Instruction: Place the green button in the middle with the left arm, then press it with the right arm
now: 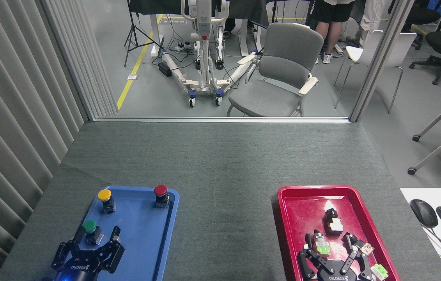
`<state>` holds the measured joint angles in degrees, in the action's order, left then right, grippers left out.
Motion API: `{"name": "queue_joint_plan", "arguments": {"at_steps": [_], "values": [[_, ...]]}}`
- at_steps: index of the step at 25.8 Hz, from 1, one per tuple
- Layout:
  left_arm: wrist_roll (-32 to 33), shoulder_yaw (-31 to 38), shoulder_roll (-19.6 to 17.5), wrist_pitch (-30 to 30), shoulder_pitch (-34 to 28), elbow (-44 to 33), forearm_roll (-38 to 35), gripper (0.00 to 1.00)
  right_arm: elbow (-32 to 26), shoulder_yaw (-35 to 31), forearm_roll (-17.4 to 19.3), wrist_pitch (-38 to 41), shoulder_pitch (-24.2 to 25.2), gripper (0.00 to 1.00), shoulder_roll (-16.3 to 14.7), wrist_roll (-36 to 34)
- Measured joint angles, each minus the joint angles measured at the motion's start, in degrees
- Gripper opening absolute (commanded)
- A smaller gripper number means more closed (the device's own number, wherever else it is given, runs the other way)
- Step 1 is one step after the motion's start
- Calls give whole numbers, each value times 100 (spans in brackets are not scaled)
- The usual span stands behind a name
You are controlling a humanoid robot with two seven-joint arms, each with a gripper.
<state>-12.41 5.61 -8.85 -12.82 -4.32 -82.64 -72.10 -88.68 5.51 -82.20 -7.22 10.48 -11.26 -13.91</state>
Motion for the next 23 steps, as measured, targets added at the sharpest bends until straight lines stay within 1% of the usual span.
{"name": "queue_joint_plan", "arguments": {"at_steps": [7,15,23], "values": [[35,46,-30,-8,78,82,10,100,-15,-125,-56,324,40,100,54,30],[36,46,-38,6,35,58,-43,100,-16,-194,-279,384,48,100,150,30],[-17,43,-53,-34,22,52,-52,100,-8,-195,-272,433,19,100,286,34]]}}
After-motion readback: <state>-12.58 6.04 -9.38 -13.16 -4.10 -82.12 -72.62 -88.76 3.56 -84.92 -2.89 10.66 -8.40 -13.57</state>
